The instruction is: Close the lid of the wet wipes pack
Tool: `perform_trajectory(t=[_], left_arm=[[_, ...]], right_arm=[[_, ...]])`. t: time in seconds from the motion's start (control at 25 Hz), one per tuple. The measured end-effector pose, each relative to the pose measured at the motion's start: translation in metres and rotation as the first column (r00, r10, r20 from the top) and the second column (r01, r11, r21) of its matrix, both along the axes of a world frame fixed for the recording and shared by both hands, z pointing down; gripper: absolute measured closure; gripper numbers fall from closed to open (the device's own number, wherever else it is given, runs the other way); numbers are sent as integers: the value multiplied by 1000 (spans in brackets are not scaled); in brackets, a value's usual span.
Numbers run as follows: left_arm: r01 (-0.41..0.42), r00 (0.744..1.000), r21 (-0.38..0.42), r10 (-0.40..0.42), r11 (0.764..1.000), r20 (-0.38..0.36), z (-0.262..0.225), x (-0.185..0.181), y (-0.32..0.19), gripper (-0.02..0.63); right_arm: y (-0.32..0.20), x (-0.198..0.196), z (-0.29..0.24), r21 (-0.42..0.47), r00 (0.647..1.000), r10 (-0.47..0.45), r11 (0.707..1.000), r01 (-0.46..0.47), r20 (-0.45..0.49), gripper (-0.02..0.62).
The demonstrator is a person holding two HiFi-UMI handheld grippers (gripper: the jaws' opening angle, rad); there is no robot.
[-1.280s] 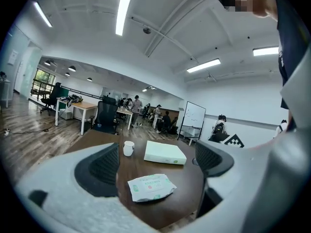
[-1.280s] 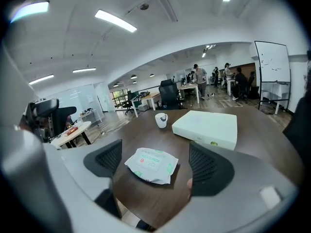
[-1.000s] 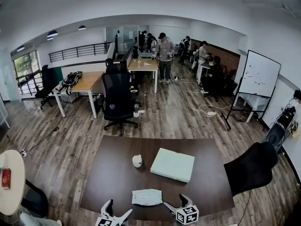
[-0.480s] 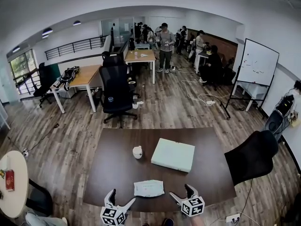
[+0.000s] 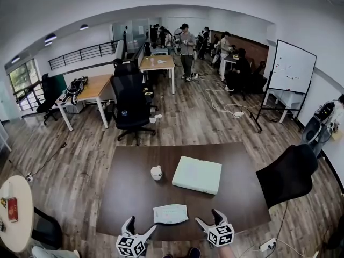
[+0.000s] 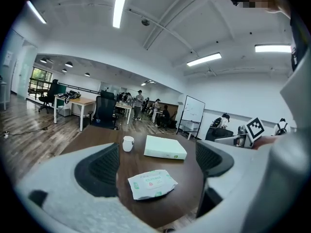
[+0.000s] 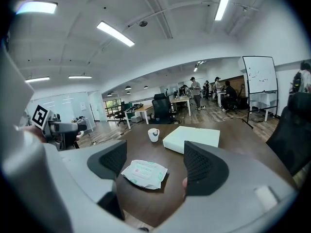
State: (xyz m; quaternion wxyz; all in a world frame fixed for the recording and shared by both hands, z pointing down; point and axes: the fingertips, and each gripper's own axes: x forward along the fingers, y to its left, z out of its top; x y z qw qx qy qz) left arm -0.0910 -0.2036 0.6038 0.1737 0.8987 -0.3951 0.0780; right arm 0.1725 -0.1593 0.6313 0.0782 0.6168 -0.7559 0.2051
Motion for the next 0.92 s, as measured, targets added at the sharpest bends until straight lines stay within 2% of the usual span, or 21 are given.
perform_trajectory(t=[0.92], left_arm=[[-28,1000,-2,28,1000,-8,3,5,4,124]], right_arm=[[-1,3,11,-39,999,15,999,-13,41,215]])
